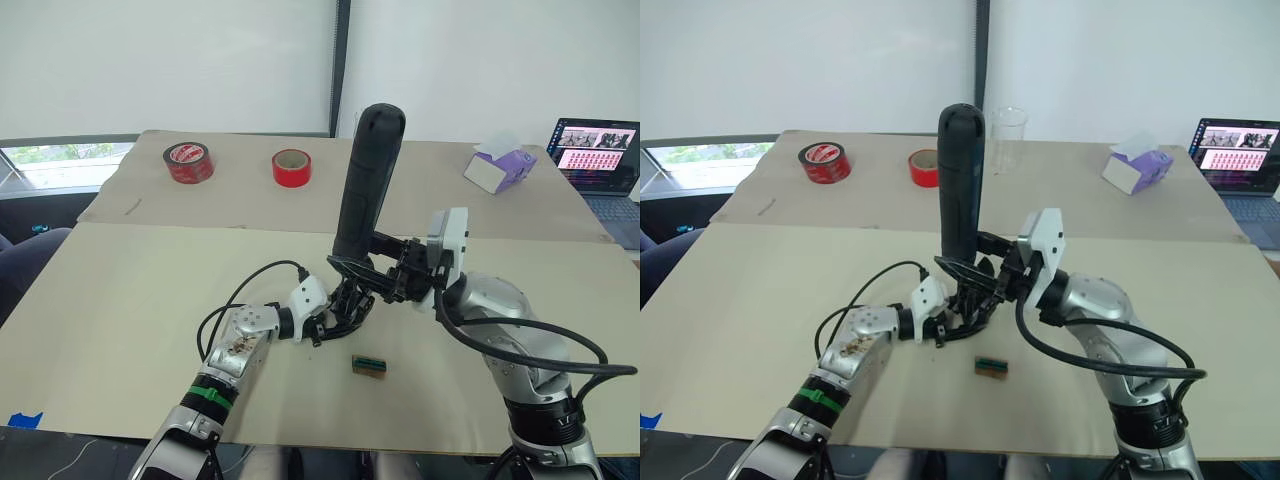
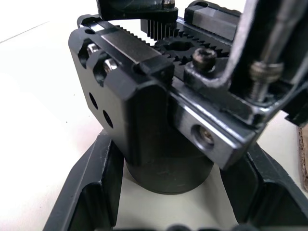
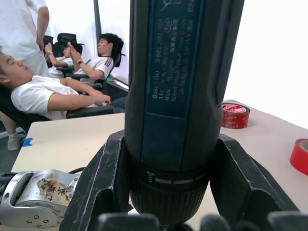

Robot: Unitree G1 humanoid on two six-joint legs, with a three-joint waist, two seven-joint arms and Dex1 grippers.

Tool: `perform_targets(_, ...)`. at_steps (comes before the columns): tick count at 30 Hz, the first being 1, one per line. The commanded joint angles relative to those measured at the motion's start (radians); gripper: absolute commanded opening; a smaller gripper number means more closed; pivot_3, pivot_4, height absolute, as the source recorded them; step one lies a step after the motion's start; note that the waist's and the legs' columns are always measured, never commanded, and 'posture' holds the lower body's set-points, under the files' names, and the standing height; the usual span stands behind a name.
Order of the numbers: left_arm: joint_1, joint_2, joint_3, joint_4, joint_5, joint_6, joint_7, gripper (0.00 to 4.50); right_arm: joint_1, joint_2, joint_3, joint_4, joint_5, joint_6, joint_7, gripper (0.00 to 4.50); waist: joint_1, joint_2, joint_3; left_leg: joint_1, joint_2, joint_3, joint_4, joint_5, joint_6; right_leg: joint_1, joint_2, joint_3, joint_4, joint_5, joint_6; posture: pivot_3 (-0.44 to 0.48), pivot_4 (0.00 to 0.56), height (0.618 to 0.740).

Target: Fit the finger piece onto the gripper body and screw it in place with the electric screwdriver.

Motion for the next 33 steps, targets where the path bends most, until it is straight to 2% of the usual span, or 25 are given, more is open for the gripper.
perform_targets(1, 0.028, 0.003, -0.036, 0.035, 0.006, 0.038, -0.033, 2.29, 0.024, -0.024, 0.039, 0.028, -0.052, 0.005, 0.008, 1.91, 0.000, 0.000, -0.001, 0.000, 0.000, 0.000, 0.000, 0.000, 0.000, 0.000, 0.000, 0.000, 0.000, 0.000, 0.000, 0.000, 0.150, 0.740)
perform_targets(21, 0.019, 0.006, -0.034, 0.033, 0.002, 0.050, -0.034, 2.29, -0.004, -0.052, 0.096, 0.094, -0.072, 0.084, -0.033, 1.91, -0.003, -0.001, -0.006, 0.003, 0.001, -0.001, -0.001, -0.001, 0.000, 0.000, -0.001, 0.000, -0.001, -0.002, -0.002, 0.000, 0.150, 0.740)
perform_targets(33, 0.021, 0.011, -0.034, 0.028, 0.017, 0.071, -0.012, 2.29, -0.054, -0.046, 0.012, 0.023, 0.004, 0.018, 0.019, 1.91, -0.004, 0.000, -0.010, 0.003, 0.001, -0.001, -0.001, -0.002, 0.000, 0.000, -0.002, 0.000, -0.001, -0.002, -0.002, 0.000, 0.150, 0.740)
